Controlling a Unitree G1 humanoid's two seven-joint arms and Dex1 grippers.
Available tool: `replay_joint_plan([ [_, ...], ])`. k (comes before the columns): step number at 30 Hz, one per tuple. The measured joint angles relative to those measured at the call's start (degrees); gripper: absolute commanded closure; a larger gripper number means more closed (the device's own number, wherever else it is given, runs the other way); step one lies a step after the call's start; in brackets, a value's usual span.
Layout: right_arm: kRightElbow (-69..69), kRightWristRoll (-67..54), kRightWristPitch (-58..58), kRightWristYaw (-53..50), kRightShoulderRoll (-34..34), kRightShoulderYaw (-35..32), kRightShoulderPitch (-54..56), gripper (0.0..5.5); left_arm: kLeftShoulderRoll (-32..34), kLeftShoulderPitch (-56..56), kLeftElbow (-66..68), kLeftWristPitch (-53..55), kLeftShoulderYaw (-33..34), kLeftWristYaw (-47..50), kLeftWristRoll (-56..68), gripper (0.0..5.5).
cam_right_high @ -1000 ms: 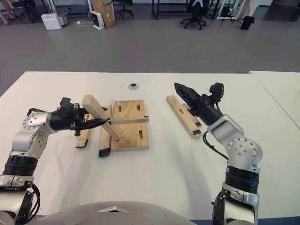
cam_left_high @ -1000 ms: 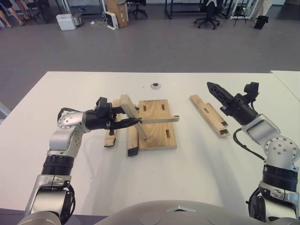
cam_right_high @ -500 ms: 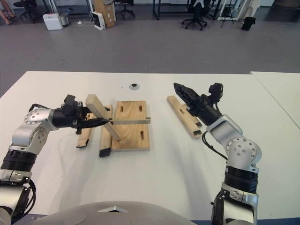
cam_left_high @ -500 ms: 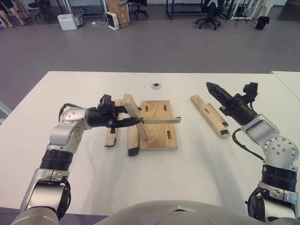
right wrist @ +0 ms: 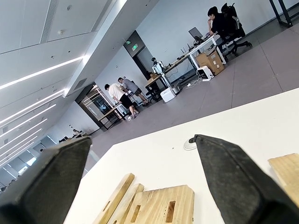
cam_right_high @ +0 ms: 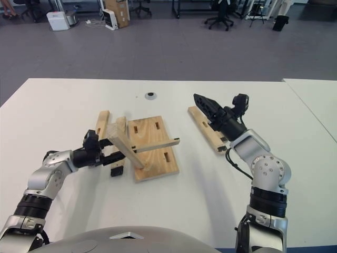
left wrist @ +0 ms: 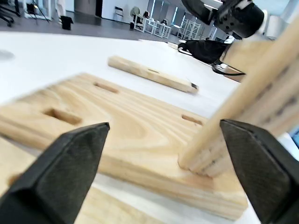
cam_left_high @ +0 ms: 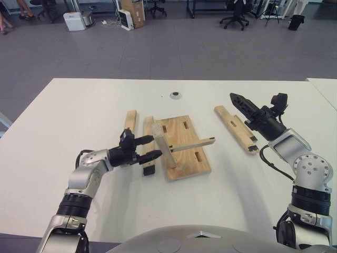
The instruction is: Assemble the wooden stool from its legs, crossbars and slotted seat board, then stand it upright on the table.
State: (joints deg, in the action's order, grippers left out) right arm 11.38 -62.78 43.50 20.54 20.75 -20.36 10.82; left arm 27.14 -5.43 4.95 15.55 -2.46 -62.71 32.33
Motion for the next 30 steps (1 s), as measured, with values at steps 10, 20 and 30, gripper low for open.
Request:
replay_joint_plan([
  [10, 2.91, -0.41, 0.03, -2.46, -1.78, -0.87, -2.91, 1.4, -8.41, 11.55, -24.77, 11.76, -0.17, 36.25, -11.76, 0.53],
  [20, 4.87, -0.57, 0.03, -4.02, -3.98, -0.67, -4.79, 1.4, -10.08, 21.33, -32.23, 15.31, -2.77, 45.92, -17.43, 0.53],
  [30, 5.45, -0.46, -0.9, -5.84, -5.78, -0.85, -5.41, 1.4, -5.45, 22.99, -29.08, 16.05, -0.73, 45.11, -21.2, 0.53],
])
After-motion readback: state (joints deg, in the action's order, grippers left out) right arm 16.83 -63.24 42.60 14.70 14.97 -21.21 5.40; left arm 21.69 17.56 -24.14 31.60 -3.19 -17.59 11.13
